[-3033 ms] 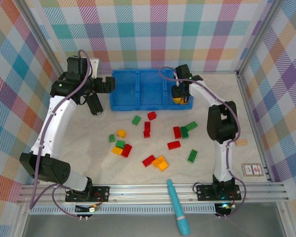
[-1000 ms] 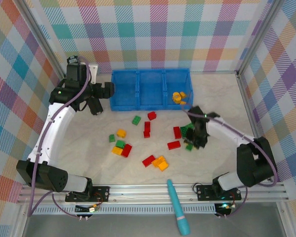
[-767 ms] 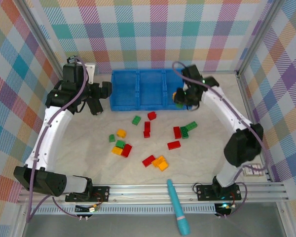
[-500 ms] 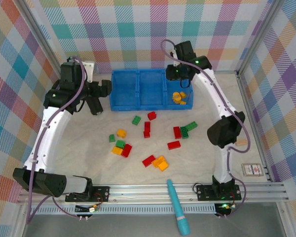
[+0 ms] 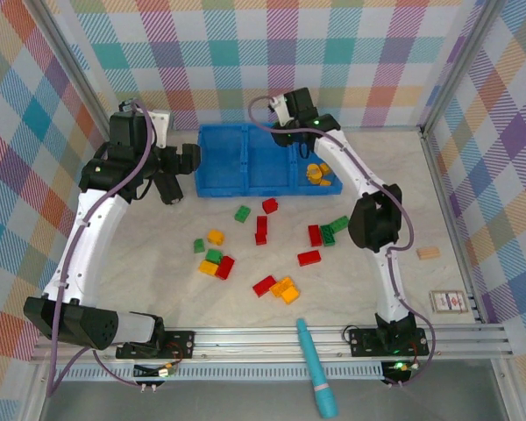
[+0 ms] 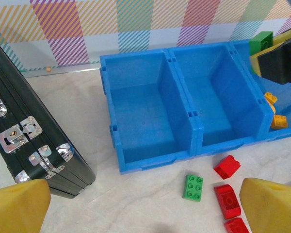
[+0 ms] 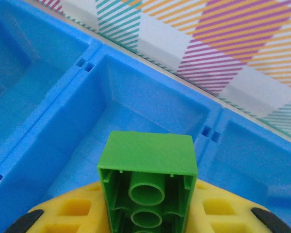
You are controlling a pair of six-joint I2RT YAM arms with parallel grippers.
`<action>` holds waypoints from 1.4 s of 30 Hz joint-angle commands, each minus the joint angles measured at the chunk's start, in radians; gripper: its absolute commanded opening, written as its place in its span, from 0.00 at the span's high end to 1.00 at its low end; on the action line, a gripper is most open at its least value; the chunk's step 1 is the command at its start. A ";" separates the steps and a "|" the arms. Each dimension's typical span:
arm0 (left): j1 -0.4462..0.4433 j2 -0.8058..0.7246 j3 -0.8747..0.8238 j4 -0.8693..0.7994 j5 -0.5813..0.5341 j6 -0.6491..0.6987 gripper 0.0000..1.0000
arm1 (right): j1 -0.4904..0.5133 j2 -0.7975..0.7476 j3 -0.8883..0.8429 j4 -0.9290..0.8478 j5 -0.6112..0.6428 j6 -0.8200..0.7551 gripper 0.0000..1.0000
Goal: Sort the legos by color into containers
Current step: Place the lego in the container.
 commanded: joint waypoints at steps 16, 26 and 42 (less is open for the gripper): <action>-0.008 0.013 -0.036 0.016 0.001 -0.001 0.00 | 0.110 0.162 -0.081 0.089 0.088 -0.242 0.62; -0.008 0.007 -0.043 0.022 0.008 -0.004 0.00 | 0.115 0.183 -0.081 0.084 0.085 -0.240 0.58; -0.008 -0.010 -0.028 0.025 0.017 -0.007 0.00 | 0.124 0.009 -0.051 0.012 0.115 -0.205 0.44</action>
